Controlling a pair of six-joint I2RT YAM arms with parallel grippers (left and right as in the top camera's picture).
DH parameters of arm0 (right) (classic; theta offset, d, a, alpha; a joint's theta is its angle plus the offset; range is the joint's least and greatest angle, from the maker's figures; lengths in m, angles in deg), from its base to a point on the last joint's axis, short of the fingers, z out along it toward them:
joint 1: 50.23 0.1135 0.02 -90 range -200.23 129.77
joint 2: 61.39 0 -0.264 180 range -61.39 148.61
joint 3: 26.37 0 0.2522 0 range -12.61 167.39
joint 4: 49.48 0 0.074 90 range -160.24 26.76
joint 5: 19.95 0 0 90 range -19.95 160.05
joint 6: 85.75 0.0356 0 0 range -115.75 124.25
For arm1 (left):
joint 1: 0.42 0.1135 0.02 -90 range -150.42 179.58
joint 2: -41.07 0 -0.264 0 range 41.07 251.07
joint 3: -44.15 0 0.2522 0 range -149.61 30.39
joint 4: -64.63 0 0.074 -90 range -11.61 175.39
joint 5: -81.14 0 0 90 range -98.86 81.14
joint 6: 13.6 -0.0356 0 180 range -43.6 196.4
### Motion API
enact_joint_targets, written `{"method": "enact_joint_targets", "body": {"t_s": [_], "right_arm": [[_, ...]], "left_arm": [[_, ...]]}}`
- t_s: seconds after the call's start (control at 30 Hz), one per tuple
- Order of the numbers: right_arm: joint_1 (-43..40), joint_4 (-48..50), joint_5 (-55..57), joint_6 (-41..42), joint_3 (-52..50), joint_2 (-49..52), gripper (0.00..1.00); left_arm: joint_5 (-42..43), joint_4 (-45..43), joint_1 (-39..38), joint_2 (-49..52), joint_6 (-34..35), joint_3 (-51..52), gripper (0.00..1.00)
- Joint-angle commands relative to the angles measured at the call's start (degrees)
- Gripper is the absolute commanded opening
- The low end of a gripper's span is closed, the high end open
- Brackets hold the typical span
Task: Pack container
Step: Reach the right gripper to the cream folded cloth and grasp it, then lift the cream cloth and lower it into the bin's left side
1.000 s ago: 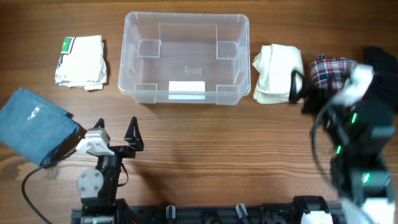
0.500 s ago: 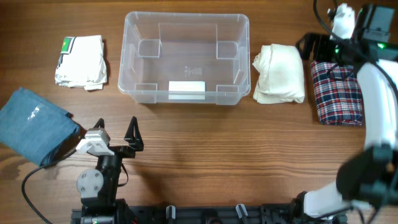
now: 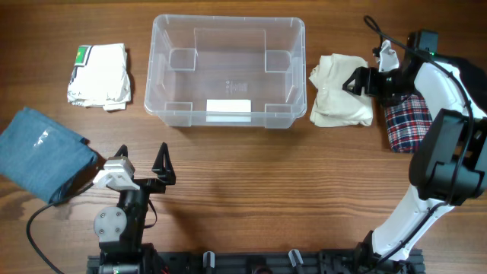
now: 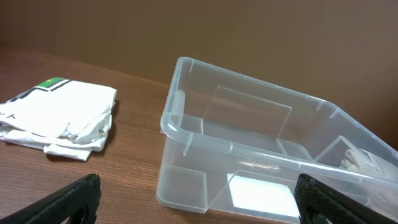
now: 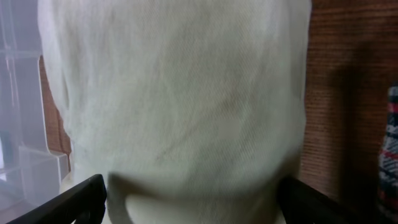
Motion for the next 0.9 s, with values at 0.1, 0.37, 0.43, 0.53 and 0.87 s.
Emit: {"method": "enact_joint_targets", "body": {"t_s": [0.1,0.37,0.43,0.53,0.87], "right_arm": [[-1.3,1.3,2.8,-1.0,-0.7,1.6,0.94],[-1.3,2.7,2.4,-1.0,-0.9,4.6,0.81],[-1.2,2.3,-0.3,-1.1,-0.9,6.5,0.62],[-1.0,2.3,-3.3,-0.9,-0.9,7.5,0.15],[-1.0,-0.2,-6.1,8.1,3.7,0.3,0.04]], "left_arm": [[0.7,0.2,0.5,-0.4,-1.2,0.3,1.0],[0.7,0.2,0.5,-0.4,-1.2,0.3,1.0],[0.7,0.2,0.5,-0.4,-1.2,0.3,1.0],[0.7,0.2,0.5,-0.4,-1.2,0.3,1.0],[0.7,0.2,0.5,-0.4,-1.2,0.3,1.0]]}}
